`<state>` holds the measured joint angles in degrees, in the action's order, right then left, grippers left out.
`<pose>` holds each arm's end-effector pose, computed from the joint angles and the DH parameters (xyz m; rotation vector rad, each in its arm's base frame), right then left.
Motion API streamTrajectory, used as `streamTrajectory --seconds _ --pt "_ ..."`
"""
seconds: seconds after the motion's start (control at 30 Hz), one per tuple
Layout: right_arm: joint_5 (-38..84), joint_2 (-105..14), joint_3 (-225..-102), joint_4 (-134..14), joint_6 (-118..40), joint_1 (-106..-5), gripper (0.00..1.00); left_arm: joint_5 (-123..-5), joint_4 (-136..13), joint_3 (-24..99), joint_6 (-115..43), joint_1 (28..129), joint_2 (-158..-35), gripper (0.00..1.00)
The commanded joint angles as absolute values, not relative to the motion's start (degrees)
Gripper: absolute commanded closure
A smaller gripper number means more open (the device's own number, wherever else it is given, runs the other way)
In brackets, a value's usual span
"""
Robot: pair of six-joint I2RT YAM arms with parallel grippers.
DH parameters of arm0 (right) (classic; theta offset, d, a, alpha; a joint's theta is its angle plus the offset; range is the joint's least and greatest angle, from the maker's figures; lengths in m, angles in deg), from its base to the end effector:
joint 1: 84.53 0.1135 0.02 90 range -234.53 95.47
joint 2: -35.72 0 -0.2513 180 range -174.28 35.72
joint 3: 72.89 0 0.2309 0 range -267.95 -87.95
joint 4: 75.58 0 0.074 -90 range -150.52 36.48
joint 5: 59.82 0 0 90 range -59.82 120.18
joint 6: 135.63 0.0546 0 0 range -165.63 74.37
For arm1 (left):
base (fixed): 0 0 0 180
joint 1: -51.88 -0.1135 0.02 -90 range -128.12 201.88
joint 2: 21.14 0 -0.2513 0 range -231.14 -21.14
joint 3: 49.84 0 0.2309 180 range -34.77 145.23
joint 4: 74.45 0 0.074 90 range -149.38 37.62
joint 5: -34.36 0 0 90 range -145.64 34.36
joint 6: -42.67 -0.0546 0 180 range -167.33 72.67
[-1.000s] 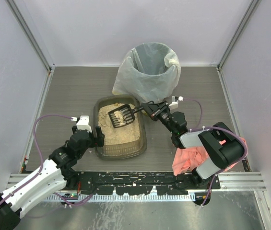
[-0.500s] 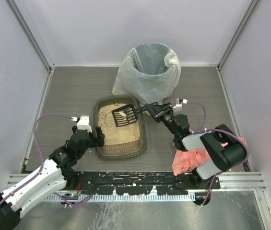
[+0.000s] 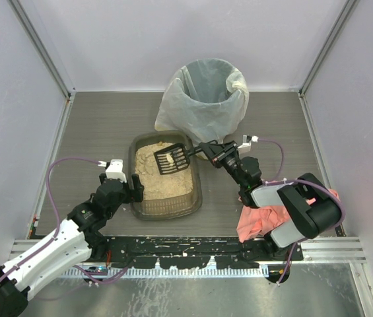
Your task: Clean the litter box
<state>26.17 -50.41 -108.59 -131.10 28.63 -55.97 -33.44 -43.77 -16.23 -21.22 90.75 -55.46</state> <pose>0.2424 0.1363 0.1976 0.5912 1.5679 1.4671 0.1295 -0.0779 0.1875 0.0035 2.0862 -0.2820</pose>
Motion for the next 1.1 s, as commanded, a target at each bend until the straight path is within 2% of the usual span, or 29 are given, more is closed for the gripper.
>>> streamTrajectory --seconds 0.0,0.07,0.2,0.3,0.4,0.5,0.83,1.07 --pt "27.75 -46.34 -109.38 -131.23 26.66 -56.10 0.99 -33.73 -47.30 -13.94 -21.51 90.86 -55.59 0.11" --pt "24.69 -46.43 -112.71 -128.52 23.23 -53.99 0.99 -32.98 -47.42 -13.96 -21.33 90.84 -55.70 0.11" --pt "30.36 -42.67 -108.76 -128.27 26.54 -57.40 0.99 -33.84 -47.33 -13.90 -21.57 90.85 -55.80 0.11" --pt "23.98 -44.01 -114.16 -124.83 21.58 -54.09 0.99 -33.25 -47.51 -13.97 -21.41 90.88 -55.65 0.11" --pt "29.24 -41.57 -109.61 -126.00 25.51 -56.20 0.99 -33.70 -47.36 -13.88 -21.51 90.89 -55.87 0.11" --pt "27.21 -39.26 -114.40 -115.55 21.90 -53.67 0.99 -33.44 -47.43 -13.94 -21.49 90.83 -55.64 0.11" --pt "31.40 -32.08 -119.60 -105.79 23.77 -54.23 0.99 -33.08 -47.30 -13.89 -21.31 90.90 -55.79 0.11" --pt "31.39 -31.52 -129.70 -98.39 22.95 -56.11 0.99 -33.01 -47.26 -13.94 -21.23 90.88 -55.69 0.12"
